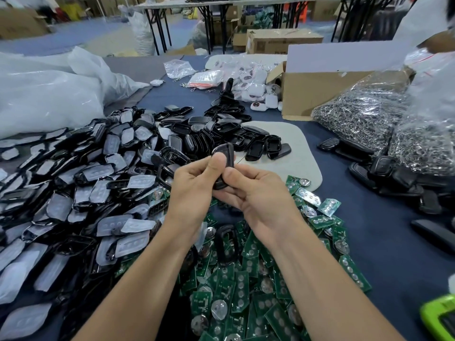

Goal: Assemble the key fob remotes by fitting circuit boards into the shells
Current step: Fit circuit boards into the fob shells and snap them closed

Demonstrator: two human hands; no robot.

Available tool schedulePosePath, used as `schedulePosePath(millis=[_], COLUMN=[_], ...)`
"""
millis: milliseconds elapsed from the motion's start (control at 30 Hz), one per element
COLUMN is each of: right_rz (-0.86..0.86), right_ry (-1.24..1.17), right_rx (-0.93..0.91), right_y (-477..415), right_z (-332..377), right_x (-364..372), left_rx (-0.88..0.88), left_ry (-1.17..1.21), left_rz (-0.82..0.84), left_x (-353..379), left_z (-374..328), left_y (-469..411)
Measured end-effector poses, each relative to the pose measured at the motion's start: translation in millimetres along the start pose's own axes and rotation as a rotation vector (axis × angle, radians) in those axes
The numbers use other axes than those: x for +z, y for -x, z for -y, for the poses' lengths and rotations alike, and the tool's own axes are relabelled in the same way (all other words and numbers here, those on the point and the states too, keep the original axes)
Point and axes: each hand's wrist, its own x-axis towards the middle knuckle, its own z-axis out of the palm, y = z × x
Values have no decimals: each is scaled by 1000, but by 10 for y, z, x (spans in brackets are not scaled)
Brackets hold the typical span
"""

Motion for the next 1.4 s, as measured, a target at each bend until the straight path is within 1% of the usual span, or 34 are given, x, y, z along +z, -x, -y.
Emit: schedulePosePath(millis=[67,133,300,433,533,600,667,733,800,867,967,1033,1100,1267,1333,1400], right_rz=[2,-2,-32,-21,14,21,2,-54,-101,-133,-121,-102,-121,-205,-267,-355], right_ry=[-47,-24,21,60,165,253,405,618,709,691,502,439,442,486,483,495], right_rx=[24,14,-3,-36,-124,-202,-301,-429,-494,-504,-446,-421,-414,-411,-403,-400], right_y=[0,5,8,3,-9,-13,-8,-7,-10,-19,-34,-38,-38,-52,-61,-61], right_z=[-26,-44,-90,-91,-67,-17,52,95,88,49,58,89,94,27,10,16], right_x=[32,40,26,0,-59,-110,-175,-227,-225,-194,-183,-208,-221,-175,-161,-167], left_rx=[-48,-69,-50,25,184,279,354,399,420,445,462,446,400,232,176,92], left_ry=[101,170,186,92,-74,-132,-190,-235,-259,-309,-390,-431,-465,-400,-344,-250], left_rz=[-53,-95,-173,-158,-90,-27,4,6,0,-37,-100,-115,-135,-122,-75,15], left_x=[36,65,79,68,69,65,44,35,39,23,-48,-66,-61,-27,-27,-26], left_z=[21,21,41,39,20,29,47,53,54,62,65,48,39,55,60,53], left_y=[-3,3,14,25,54,65,68,86,98,99,71,72,66,52,38,22])
